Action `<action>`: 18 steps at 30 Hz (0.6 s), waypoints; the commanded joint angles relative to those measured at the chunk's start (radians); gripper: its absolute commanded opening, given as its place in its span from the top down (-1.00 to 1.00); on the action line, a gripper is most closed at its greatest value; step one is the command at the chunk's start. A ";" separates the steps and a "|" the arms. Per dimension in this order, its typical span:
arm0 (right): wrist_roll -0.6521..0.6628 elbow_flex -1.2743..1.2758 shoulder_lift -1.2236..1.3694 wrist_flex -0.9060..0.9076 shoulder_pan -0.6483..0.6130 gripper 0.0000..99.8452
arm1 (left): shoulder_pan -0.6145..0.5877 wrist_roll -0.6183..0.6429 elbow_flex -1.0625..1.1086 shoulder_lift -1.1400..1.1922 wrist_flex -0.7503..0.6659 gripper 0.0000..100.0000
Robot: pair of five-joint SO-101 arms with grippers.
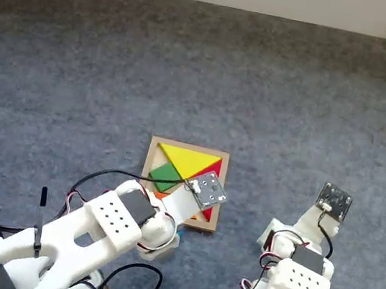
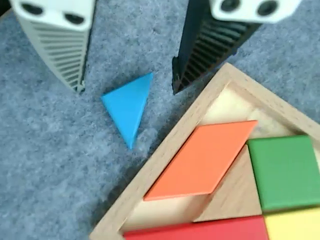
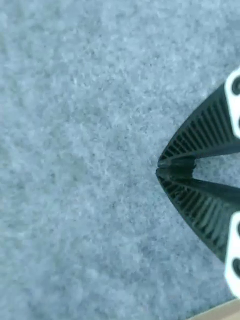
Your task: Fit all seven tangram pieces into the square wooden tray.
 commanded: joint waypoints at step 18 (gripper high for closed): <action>0.014 0.062 -0.018 -0.015 0.010 0.99 | 0.019 0.011 -0.208 0.331 -0.026 0.54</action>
